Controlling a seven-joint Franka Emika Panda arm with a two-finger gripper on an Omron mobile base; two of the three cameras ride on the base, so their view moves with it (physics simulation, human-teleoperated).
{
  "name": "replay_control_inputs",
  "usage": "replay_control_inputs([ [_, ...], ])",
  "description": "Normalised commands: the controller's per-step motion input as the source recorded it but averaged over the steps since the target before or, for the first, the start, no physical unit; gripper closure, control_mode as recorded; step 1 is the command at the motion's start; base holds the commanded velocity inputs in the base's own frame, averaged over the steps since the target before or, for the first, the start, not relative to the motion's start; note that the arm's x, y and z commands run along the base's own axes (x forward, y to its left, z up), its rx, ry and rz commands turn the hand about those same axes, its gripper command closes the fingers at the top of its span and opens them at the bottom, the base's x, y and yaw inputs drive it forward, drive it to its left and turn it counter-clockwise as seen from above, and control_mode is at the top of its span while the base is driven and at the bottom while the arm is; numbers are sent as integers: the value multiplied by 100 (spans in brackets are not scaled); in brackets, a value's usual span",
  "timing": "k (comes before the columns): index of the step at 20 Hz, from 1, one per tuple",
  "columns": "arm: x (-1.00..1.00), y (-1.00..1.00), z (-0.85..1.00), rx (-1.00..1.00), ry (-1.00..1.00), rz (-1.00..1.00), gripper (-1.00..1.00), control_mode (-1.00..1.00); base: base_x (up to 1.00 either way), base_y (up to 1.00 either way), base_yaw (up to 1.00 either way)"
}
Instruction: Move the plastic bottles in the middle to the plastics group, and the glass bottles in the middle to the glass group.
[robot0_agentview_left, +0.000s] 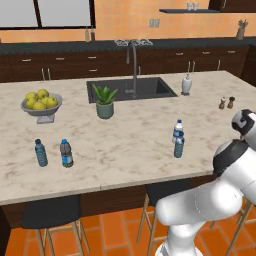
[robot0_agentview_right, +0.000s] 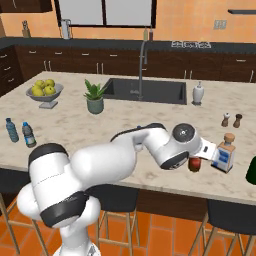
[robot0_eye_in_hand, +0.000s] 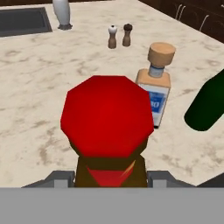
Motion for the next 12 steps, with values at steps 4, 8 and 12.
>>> replay_control_inputs([
  [4, -12, -14, -12, 0, 0, -3, 100, -100, 0, 0, 0],
  [8, -2, -17, -25, 0, 0, -2, 100, -100, 0, 0, 0],
  [12, 0, -5, -49, 0, 3, 0, 100, -100, 0, 0, 0],
])
